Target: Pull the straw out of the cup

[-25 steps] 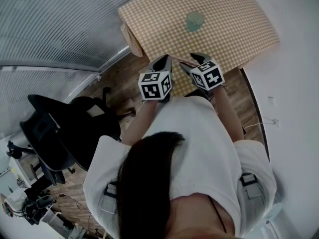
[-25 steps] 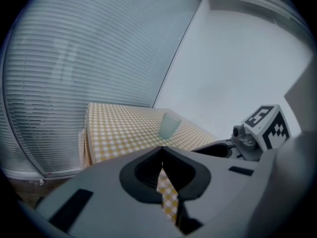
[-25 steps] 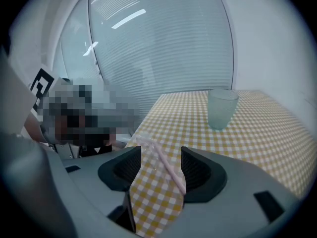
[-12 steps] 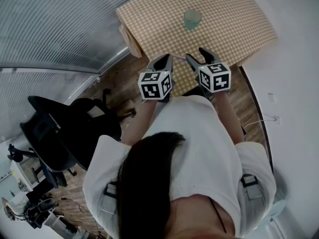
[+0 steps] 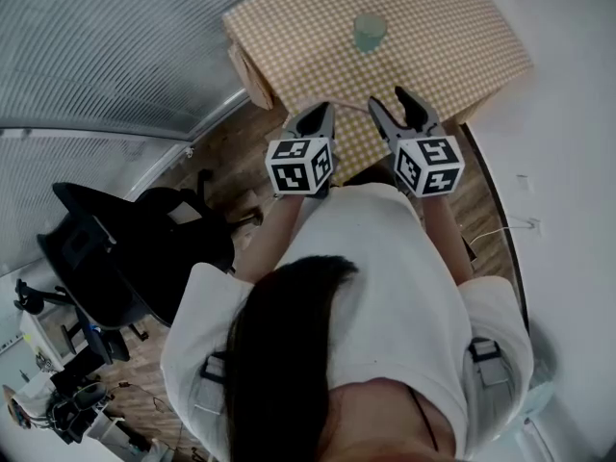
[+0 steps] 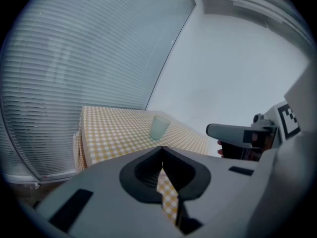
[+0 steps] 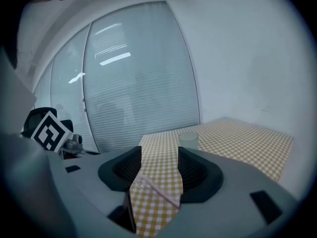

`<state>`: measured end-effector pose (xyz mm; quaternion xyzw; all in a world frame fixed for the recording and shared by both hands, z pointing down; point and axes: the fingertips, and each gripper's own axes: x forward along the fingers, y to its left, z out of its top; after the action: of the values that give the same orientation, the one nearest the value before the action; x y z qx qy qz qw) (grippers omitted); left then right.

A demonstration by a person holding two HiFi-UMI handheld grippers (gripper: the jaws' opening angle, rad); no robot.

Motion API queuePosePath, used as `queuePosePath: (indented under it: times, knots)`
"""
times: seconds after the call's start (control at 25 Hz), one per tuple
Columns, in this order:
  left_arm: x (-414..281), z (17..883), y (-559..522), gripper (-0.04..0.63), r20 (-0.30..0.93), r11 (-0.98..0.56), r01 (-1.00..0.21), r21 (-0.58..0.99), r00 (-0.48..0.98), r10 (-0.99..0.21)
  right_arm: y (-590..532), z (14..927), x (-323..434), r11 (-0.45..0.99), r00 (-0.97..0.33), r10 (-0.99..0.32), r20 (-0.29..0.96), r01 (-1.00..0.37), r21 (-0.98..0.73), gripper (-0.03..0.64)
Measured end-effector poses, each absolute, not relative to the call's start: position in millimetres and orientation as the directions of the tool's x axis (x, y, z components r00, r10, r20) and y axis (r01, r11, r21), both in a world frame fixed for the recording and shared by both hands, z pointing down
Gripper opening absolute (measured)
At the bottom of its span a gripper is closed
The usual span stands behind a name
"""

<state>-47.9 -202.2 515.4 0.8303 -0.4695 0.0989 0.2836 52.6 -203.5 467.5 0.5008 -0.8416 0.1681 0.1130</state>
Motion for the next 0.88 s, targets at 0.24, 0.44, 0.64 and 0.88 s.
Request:
queuePosePath:
  times: [0.24, 0.44, 0.64, 0.88]
  knots:
    - [-45.1, 502.4, -198.6, 0.009, 0.414, -0.408, -0.829, 0.384, 0.549, -0.727, -198.3, 446.2, 66.0, 0.371, -0.397, -0.873, 0.284, -0.917, -0.143, 0.227]
    - [-34.1, 483.5, -192.6, 0.009, 0.375, -0.438, -0.822, 0.365, 0.560, -0.739, -187.3, 443.3, 67.8, 0.367, -0.377, -0.887, 0.267, -0.926, -0.088, 0.091]
    - [-23.6, 473.0, -186.6, 0.009, 0.337, -0.465, -0.823, 0.328, 0.561, -0.756, -178.8, 451.8, 65.9, 0.356, -0.376, -0.884, 0.276, -0.927, -0.122, 0.055]
    - [-12.0, 472.6, -183.5, 0.009, 0.331, -0.472, -0.825, 0.310, 0.559, -0.760, -172.0, 461.6, 81.9, 0.274, -0.306, -0.907, 0.290, -0.951, -0.146, 0.038]
